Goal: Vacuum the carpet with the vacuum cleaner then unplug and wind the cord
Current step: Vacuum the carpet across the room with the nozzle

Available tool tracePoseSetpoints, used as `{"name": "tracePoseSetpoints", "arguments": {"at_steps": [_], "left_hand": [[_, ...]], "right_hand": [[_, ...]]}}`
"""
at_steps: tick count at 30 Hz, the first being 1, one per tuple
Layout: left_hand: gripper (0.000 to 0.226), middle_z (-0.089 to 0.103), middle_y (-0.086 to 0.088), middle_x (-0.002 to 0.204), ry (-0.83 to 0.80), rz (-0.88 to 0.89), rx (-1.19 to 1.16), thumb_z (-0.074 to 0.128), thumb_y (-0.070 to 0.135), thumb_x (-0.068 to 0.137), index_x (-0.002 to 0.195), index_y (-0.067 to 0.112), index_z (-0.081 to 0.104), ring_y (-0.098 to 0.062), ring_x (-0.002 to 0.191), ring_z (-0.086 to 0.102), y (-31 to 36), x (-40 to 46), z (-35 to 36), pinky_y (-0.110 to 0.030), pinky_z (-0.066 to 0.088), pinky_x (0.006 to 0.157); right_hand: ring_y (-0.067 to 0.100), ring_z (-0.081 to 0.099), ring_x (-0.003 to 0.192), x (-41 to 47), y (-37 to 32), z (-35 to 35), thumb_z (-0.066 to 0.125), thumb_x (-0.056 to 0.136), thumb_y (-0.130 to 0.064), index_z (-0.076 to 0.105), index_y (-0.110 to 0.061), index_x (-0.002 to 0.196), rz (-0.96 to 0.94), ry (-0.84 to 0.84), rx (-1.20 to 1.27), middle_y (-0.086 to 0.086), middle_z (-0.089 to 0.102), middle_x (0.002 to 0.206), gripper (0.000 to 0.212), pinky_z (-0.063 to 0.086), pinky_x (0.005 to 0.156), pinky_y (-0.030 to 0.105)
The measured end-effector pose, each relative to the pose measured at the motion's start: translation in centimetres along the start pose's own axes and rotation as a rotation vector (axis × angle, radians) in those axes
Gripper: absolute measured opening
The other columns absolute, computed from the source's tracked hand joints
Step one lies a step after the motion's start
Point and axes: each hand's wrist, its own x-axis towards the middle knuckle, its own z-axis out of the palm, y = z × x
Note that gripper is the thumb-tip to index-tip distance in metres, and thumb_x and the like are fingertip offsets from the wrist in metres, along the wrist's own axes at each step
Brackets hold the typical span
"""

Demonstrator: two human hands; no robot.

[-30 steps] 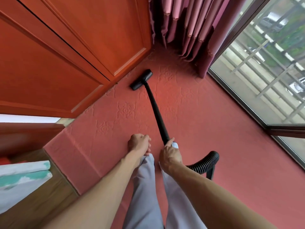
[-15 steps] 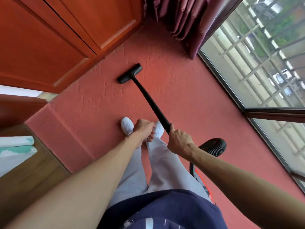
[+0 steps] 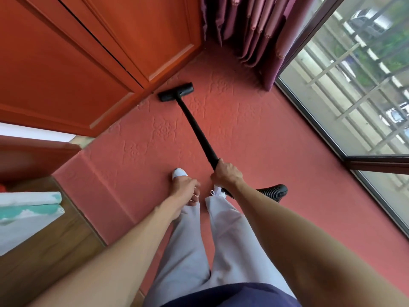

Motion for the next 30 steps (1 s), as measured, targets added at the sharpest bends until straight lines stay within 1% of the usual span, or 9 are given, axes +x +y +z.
{"name": "tracePoseSetpoints", "arguments": {"at_steps": [3, 5, 7, 9, 14, 19, 23, 28, 30], "left_hand": [[0.007, 0.053, -0.006, 0.058, 0.052, 0.026, 0.015, 0.056, 0.012, 0.082, 0.079, 0.007, 0.061, -0.020, 0.044, 0.044, -0.4, -0.4, -0.8, -0.037, 0.043, 0.061], [0.006, 0.055, -0.007, 0.058, 0.055, 0.043, 0.040, 0.057, 0.011, 0.080, 0.078, 0.007, 0.062, -0.020, 0.046, 0.045, -0.2, -1.1, -0.9, -0.035, 0.042, 0.060], [0.004, 0.054, -0.009, 0.059, 0.031, 0.076, 0.051, 0.056, 0.008, 0.080, 0.077, 0.007, 0.059, -0.019, 0.044, 0.043, 0.1, -2.0, -0.4, -0.029, 0.040, 0.053], [0.006, 0.054, -0.010, 0.059, -0.011, 0.117, 0.075, 0.056, 0.006, 0.081, 0.077, 0.004, 0.061, -0.019, 0.041, 0.044, 0.6, -3.0, 0.6, -0.024, 0.038, 0.048], [0.011, 0.055, -0.010, 0.059, -0.153, 0.220, 0.219, 0.057, 0.007, 0.082, 0.071, 0.007, 0.060, -0.021, 0.043, 0.046, 1.7, -5.5, 3.8, -0.025, 0.042, 0.047], [0.010, 0.055, -0.010, 0.058, -0.253, 0.309, 0.384, 0.057, 0.007, 0.080, 0.071, 0.008, 0.060, -0.020, 0.040, 0.045, 1.1, -7.5, 6.6, -0.028, 0.043, 0.048], [0.016, 0.052, -0.007, 0.048, -0.311, 0.308, 0.536, 0.052, 0.003, 0.084, 0.071, 0.008, 0.058, -0.017, 0.034, 0.041, -1.8, -9.1, 8.8, -0.025, 0.040, 0.045], [0.023, 0.051, -0.010, 0.055, -0.374, 0.302, 0.712, 0.041, 0.002, 0.090, 0.076, 0.006, 0.058, -0.015, 0.035, 0.039, -7.1, -11.8, 11.1, -0.017, 0.032, 0.040], [0.022, 0.050, -0.011, 0.056, -0.402, 0.303, 0.746, 0.039, 0.000, 0.090, 0.079, 0.003, 0.059, -0.016, 0.038, 0.038, -9.1, -12.9, 12.4, -0.017, 0.031, 0.040]], "right_hand": [[0.031, 0.069, 0.094, -0.8, 2.2, -1.0, 0.049, 0.088, -0.017, 0.059, -0.010, 0.118, 0.018, 0.042, 0.048, 0.011, 0.070, 0.104, 0.032, 0.053, 0.075, 0.035], [0.029, 0.072, 0.078, -2.2, 4.2, -1.8, 0.049, 0.085, -0.019, 0.064, -0.011, 0.107, 0.035, 0.050, 0.106, 0.009, 0.072, 0.089, 0.027, 0.055, 0.068, 0.033], [0.026, 0.070, 0.063, -4.4, 6.9, -2.3, 0.050, 0.083, -0.022, 0.063, -0.013, 0.095, 0.065, 0.075, 0.136, 0.006, 0.071, 0.075, 0.020, 0.055, 0.059, 0.031], [0.024, 0.067, 0.055, -7.3, 9.8, -2.1, 0.050, 0.082, -0.025, 0.060, -0.015, 0.086, 0.105, 0.091, 0.159, 0.005, 0.069, 0.070, 0.015, 0.052, 0.053, 0.029], [0.033, 0.068, 0.081, -15.8, 16.8, 2.0, 0.052, 0.082, -0.035, 0.060, -0.013, 0.089, 0.255, 0.150, 0.157, 0.010, 0.071, 0.090, 0.024, 0.050, 0.065, 0.035], [0.035, 0.066, 0.094, -22.9, 20.4, 8.0, 0.053, 0.085, -0.035, 0.063, -0.010, 0.102, 0.447, 0.207, 0.285, 0.013, 0.069, 0.101, 0.032, 0.051, 0.074, 0.037], [0.036, 0.064, 0.102, -27.4, 21.4, 12.1, 0.052, 0.088, -0.032, 0.062, -0.007, 0.106, 0.605, 0.270, 0.409, 0.015, 0.068, 0.108, 0.033, 0.050, 0.082, 0.039], [0.032, 0.069, 0.092, -31.8, 23.3, 17.7, 0.046, 0.077, -0.042, 0.063, -0.019, 0.100, 0.681, 0.339, 0.707, 0.008, 0.071, 0.092, 0.037, 0.054, 0.078, 0.037], [0.034, 0.068, 0.095, -33.2, 23.9, 19.8, 0.051, 0.086, -0.040, 0.061, -0.013, 0.104, 0.710, 0.324, 0.750, 0.011, 0.070, 0.099, 0.034, 0.052, 0.078, 0.037]]}}
